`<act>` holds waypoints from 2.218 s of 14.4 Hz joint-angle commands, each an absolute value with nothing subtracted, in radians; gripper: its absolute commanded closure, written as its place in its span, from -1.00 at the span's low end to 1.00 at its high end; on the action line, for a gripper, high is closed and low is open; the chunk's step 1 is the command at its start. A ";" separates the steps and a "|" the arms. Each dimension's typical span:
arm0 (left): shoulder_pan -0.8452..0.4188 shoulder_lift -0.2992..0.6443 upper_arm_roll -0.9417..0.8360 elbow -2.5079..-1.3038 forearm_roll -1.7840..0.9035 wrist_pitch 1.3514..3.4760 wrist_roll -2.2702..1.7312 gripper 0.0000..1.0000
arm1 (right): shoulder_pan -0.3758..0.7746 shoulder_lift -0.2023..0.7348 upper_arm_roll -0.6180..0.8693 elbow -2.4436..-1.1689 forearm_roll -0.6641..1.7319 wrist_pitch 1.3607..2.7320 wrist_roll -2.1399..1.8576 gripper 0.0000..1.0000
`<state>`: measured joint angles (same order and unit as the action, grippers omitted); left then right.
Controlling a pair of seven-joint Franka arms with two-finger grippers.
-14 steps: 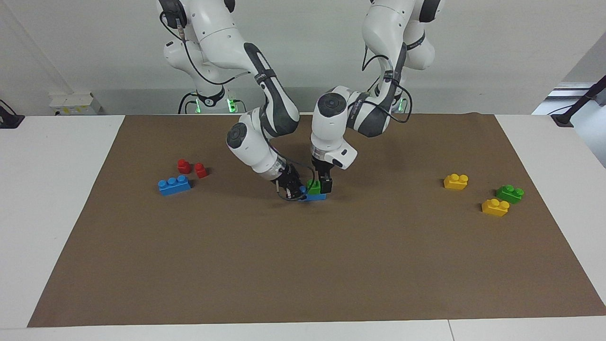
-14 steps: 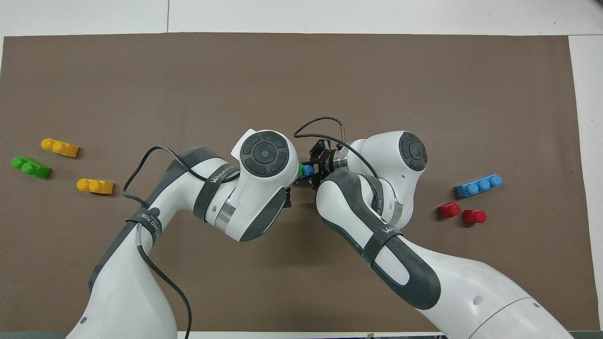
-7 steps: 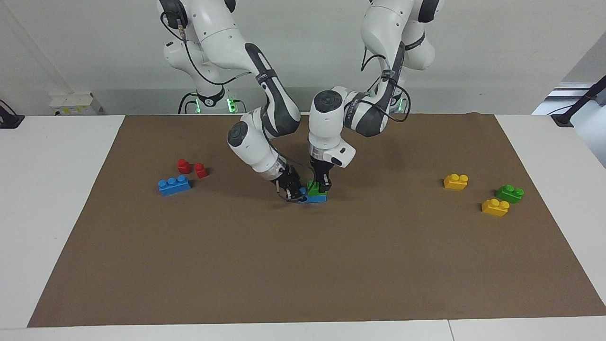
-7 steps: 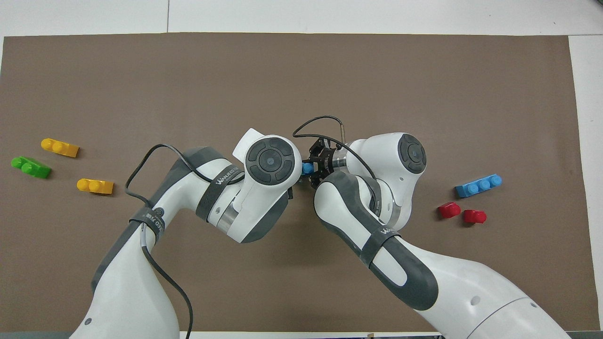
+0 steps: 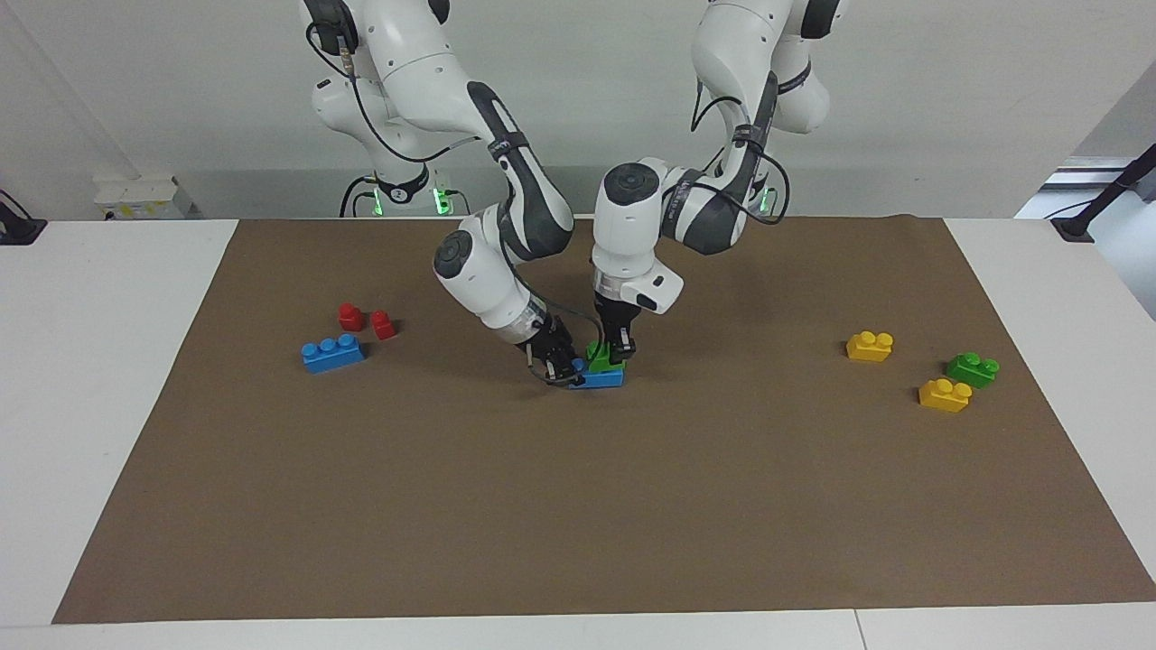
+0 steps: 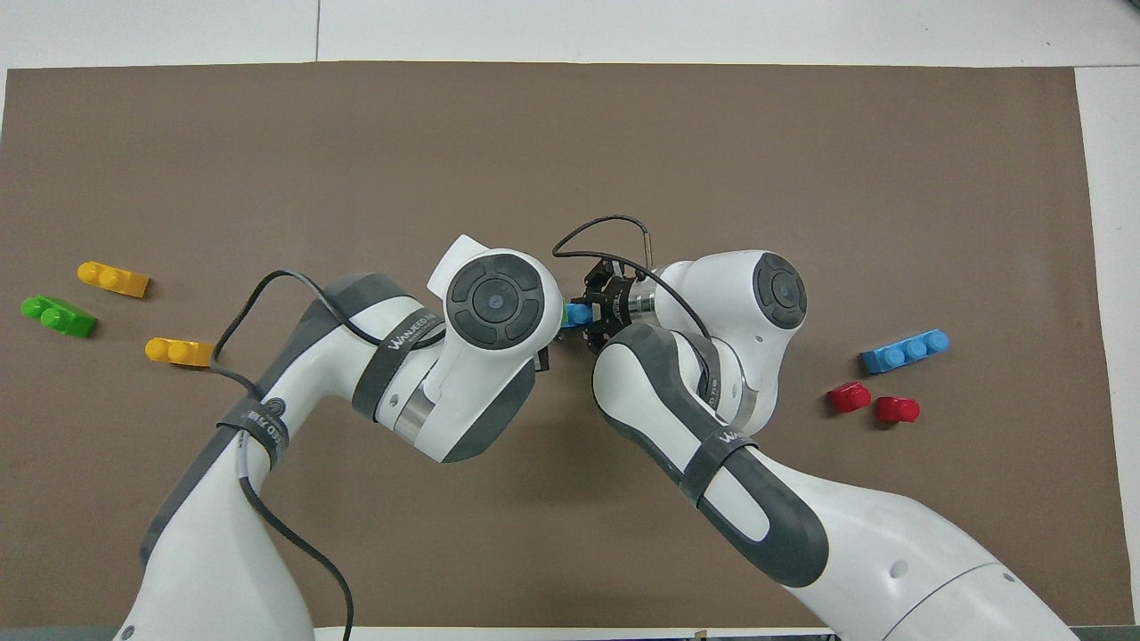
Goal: Remove green block with left arm and hold with right
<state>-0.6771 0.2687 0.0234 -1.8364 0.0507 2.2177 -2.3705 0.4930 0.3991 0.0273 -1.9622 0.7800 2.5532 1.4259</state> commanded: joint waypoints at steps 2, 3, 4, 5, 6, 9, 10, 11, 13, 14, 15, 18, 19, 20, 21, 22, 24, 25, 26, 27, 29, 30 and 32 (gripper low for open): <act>-0.620 0.144 0.029 -1.852 0.055 2.105 -2.301 1.00 | 0.505 0.402 0.025 -1.970 0.816 2.571 1.401 1.00; -0.594 0.126 0.029 -1.853 0.057 2.082 -2.246 1.00 | 0.505 0.402 0.025 -1.970 0.816 2.571 1.401 1.00; -0.560 0.117 0.028 -1.852 0.055 2.059 -2.167 1.00 | 0.505 0.403 0.026 -1.970 0.816 2.571 1.401 1.00; -0.528 0.111 0.029 -1.853 0.055 2.046 -2.082 1.00 | 0.505 0.403 0.025 -1.968 0.815 2.569 1.397 1.00; -0.484 0.110 0.028 -1.855 0.057 2.045 -1.994 1.00 | 0.503 0.403 0.025 -1.964 0.815 2.565 1.396 1.00; -0.341 0.112 0.026 -1.865 0.052 2.060 -1.762 1.00 | 0.479 0.403 0.018 -1.912 0.805 2.519 1.401 1.00; -0.300 0.113 0.025 -1.868 0.046 2.069 -1.699 1.00 | 0.447 0.402 0.015 -1.887 0.798 2.473 1.396 1.00; -0.254 0.115 0.025 -1.874 0.040 2.086 -1.627 1.00 | 0.402 0.400 0.015 -1.861 0.782 2.423 1.391 1.00; -0.169 0.115 0.025 -1.910 -0.001 2.143 -1.467 1.00 | 0.307 0.393 0.015 -1.800 0.703 2.289 1.364 1.00; -0.135 0.126 0.025 -1.920 -0.020 2.170 -1.384 1.00 | 0.260 0.391 0.015 -1.775 0.668 2.226 1.341 1.00; -0.108 0.142 0.026 -1.928 -0.023 2.189 -1.321 1.00 | 0.205 0.387 0.015 -1.760 0.657 2.171 1.297 1.00; -0.031 0.201 0.025 -1.930 -0.023 2.250 -1.224 1.00 | 0.053 0.379 0.017 -1.755 0.658 2.025 1.134 1.00; -0.020 0.216 0.025 -1.928 -0.023 2.267 -1.197 1.00 | 0.020 0.376 0.015 -1.761 0.658 1.996 1.102 1.00; -0.009 0.236 0.025 -1.928 -0.023 2.285 -1.168 1.00 | -0.009 0.368 0.014 -1.776 0.657 1.976 1.076 1.00; -0.002 0.259 0.025 -1.924 -0.023 2.302 -1.158 1.00 | -0.040 0.361 0.014 -1.798 0.657 1.965 1.066 1.00; -0.002 0.285 0.025 -1.919 -0.023 2.321 -1.160 1.00 | -0.066 0.356 0.014 -1.819 0.657 1.962 1.059 1.00; 0.000 0.319 0.026 -1.919 -0.023 2.358 -1.161 1.00 | -0.110 0.331 0.012 -1.890 0.657 1.967 0.978 1.00; 0.003 0.325 0.026 -1.919 -0.023 2.359 -1.158 1.00 | -0.124 0.327 0.012 -1.905 0.655 1.970 0.947 1.00; 0.003 0.331 0.026 -1.919 -0.023 2.362 -1.157 1.00 | -0.138 0.328 0.011 -1.908 0.653 1.971 0.940 1.00; 0.002 0.337 0.026 -1.917 -0.021 2.362 -1.151 1.00 | -0.156 0.330 0.011 -1.908 0.647 1.977 0.940 1.00; 0.002 0.339 0.028 -1.919 -0.021 2.359 -1.117 1.00 | -0.166 0.331 0.009 -1.910 0.614 1.983 0.939 1.00; 0.002 0.339 0.028 -1.921 -0.021 2.359 -1.095 1.00 | -0.170 0.333 0.006 -1.910 0.604 1.986 0.939 1.00; 0.002 0.342 0.028 -1.928 -0.021 2.359 -1.072 1.00 | -0.182 0.333 0.003 -1.920 0.600 2.019 0.939 1.00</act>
<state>-0.0090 0.3369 0.0340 -1.9206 -0.0046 2.3496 -1.1211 -0.1655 0.3617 -0.0033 -1.8794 0.6207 1.9830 0.9560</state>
